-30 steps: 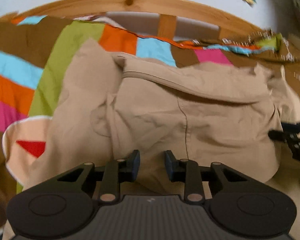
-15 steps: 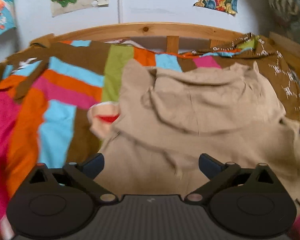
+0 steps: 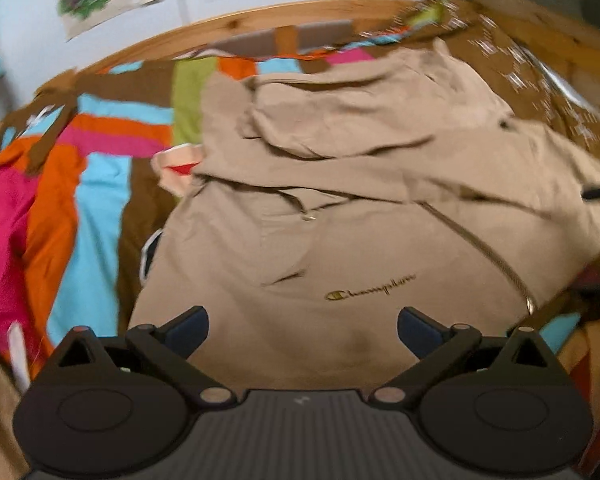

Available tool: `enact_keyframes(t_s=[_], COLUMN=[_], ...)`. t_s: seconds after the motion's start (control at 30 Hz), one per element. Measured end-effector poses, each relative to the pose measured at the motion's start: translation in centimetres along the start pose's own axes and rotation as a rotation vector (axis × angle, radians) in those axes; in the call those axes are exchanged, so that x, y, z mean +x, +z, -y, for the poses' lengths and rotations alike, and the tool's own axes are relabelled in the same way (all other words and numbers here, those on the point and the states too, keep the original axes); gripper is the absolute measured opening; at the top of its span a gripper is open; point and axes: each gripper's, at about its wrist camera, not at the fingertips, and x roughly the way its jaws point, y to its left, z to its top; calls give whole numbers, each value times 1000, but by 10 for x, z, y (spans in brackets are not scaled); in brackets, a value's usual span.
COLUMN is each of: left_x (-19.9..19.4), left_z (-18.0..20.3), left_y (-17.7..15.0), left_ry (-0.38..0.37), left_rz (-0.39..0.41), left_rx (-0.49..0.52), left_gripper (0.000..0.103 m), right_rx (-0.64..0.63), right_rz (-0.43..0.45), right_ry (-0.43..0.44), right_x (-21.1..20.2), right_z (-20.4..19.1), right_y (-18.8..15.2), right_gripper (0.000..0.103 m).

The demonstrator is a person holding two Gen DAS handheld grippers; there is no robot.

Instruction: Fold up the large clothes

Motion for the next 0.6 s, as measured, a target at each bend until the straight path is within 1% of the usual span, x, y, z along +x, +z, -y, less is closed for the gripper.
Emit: enact_keyframes(t_s=[0.07,0.13,0.2,0.33,0.4,0.47,0.53,0.6], left_x=[4,8,11,14,13,9,6,3], left_z=[4,5,7,9,8,9,12,17], left_y=[-4,-6,-8,-10,-10,-11,-11,-12], left_ry=[-16,-48,-76,-122,-149,-178,-201,-218], left_rz=[-9,-14,-6,21,36,64,91,116], left_rx=[22,28,36,58,57,63,81,114], left_gripper=[102,102,102,102,102,102,102,102], right_rx=[-1,28,64,156,209,246,285,340], right_rz=[-27,-49,-59,-45,2,59,107,127], right_ry=[1,4,15,66,54,32,38,69], right_x=[4,11,20,31,27,22,17,17], right_z=[2,7,11,23,30,37,47,63], right_y=[-5,-8,-10,-9,-6,2,14,28], right_gripper=[99,102,102,102,101,96,95,95])
